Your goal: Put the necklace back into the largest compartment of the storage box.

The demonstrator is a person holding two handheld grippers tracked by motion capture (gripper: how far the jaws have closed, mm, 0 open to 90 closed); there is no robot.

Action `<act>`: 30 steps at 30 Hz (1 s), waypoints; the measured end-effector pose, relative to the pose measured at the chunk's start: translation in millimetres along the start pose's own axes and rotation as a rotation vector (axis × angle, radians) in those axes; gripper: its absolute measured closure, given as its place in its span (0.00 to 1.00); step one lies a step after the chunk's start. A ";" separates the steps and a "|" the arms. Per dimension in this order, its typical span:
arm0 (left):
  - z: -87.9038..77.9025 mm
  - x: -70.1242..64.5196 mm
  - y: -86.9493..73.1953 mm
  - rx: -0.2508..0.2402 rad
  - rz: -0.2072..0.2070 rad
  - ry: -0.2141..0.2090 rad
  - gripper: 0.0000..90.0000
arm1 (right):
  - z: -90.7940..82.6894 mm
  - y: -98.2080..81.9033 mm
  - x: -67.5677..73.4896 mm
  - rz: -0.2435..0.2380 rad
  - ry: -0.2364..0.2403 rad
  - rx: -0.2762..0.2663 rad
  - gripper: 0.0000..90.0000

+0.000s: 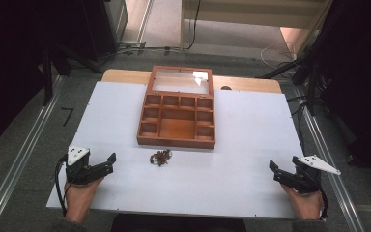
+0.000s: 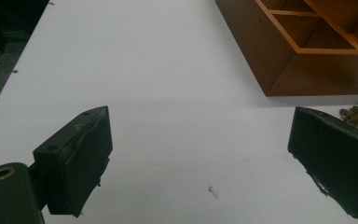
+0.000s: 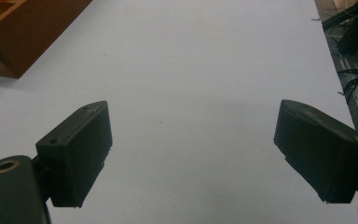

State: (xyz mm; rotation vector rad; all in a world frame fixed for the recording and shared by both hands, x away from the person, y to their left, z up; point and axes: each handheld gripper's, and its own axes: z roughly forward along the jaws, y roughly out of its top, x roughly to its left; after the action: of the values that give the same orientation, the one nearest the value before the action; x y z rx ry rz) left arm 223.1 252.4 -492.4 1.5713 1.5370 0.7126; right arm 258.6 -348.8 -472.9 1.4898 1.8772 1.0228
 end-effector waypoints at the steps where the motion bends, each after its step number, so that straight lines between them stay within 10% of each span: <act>1: 0.5 -0.8 -0.1 0.000 0.003 -0.002 0.07 | 0.0 0.0 0.0 0.000 0.000 0.000 0.11; 30: 5.9 -16.7 -0.4 0.014 0.026 -0.049 0.07 | 4.3 -2.7 -0.6 -0.006 -0.014 0.012 0.11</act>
State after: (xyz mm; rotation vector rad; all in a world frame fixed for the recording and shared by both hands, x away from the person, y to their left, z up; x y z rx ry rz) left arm 226.1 234.9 -493.5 1.6100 1.4912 0.6749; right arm 260.5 -348.7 -477.6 1.4940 1.8802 0.9976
